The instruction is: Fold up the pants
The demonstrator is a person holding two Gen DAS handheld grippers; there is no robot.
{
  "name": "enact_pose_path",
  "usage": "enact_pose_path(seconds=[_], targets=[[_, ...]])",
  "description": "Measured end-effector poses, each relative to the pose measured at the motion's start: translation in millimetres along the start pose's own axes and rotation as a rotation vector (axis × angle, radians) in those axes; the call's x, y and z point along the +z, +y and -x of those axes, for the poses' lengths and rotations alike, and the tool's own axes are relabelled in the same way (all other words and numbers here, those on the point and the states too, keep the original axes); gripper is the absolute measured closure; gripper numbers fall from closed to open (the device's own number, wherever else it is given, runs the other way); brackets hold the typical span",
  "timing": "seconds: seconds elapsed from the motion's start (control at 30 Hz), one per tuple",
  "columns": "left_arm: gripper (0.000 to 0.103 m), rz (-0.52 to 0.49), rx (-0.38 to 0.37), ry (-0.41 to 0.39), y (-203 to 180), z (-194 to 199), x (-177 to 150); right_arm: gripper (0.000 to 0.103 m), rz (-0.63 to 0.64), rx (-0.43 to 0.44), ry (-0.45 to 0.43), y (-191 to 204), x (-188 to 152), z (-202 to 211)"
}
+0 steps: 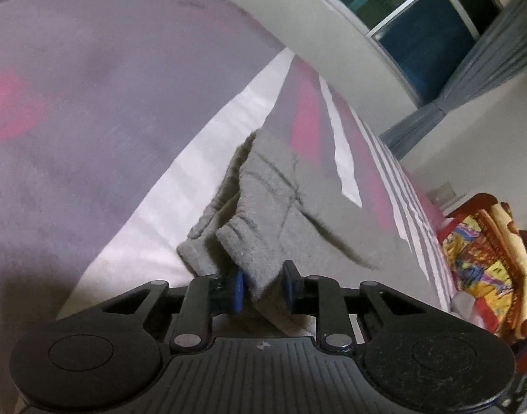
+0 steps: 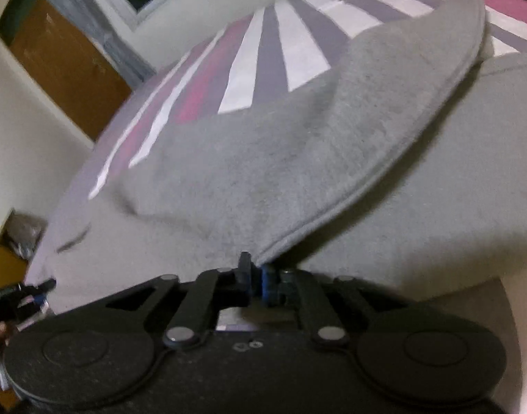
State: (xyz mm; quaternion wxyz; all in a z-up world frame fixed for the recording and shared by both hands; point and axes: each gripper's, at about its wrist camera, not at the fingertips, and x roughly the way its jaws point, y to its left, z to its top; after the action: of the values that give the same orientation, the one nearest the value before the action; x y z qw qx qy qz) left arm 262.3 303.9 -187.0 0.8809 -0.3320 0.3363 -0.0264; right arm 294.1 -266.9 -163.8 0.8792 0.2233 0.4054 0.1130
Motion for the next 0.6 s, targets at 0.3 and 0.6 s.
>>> enact_pose_path(seconds=[0.3,0.6], targets=[[0.07,-0.091,0.133,0.002,-22.9,-12.7,7.1,0.053,-0.176,-0.081,-0.146,-46.3,33.8,26.2],[0.07,-0.145,0.143,0.034,-17.6,-6.9,7.3,0.096,-0.173,0.04,-0.273,-53.9,30.8,65.5]])
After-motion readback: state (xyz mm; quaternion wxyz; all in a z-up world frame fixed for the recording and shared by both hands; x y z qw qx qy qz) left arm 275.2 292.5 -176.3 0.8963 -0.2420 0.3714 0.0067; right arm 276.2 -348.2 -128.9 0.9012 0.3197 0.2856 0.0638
